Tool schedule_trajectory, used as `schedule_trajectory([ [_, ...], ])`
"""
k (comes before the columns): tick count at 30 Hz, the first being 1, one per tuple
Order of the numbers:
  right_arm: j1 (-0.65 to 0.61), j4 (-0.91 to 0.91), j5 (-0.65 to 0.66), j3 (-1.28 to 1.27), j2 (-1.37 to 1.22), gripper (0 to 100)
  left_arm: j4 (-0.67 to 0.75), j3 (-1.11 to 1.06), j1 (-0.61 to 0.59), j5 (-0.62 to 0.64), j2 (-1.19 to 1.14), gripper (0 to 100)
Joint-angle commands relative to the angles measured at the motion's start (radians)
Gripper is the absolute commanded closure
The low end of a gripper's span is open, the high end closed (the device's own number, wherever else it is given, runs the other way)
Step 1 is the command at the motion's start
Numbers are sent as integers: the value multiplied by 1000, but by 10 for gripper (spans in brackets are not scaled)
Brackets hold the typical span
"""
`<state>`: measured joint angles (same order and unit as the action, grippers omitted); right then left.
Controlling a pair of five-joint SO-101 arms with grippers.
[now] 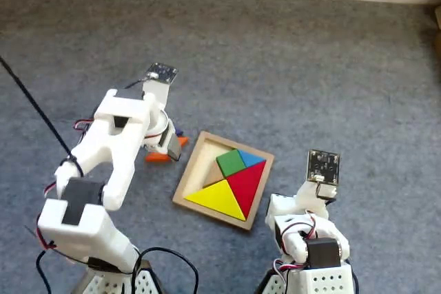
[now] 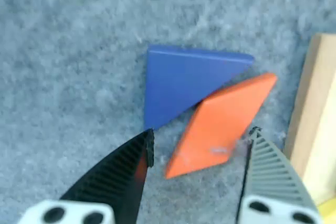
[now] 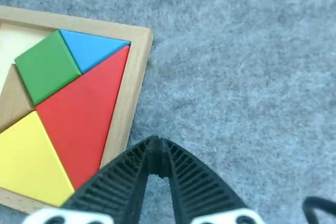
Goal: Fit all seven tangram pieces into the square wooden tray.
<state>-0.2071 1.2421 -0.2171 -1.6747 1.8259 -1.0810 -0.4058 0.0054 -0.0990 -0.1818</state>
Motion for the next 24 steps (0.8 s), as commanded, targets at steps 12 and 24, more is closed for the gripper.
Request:
schedule_trajectory([
  [12, -10, 8, -9, -153, 21, 992, -123, 50, 65, -6, 110, 789],
  [24, -10, 8, -9, -153, 21, 992, -26, -10, 82, -6, 59, 786],
])
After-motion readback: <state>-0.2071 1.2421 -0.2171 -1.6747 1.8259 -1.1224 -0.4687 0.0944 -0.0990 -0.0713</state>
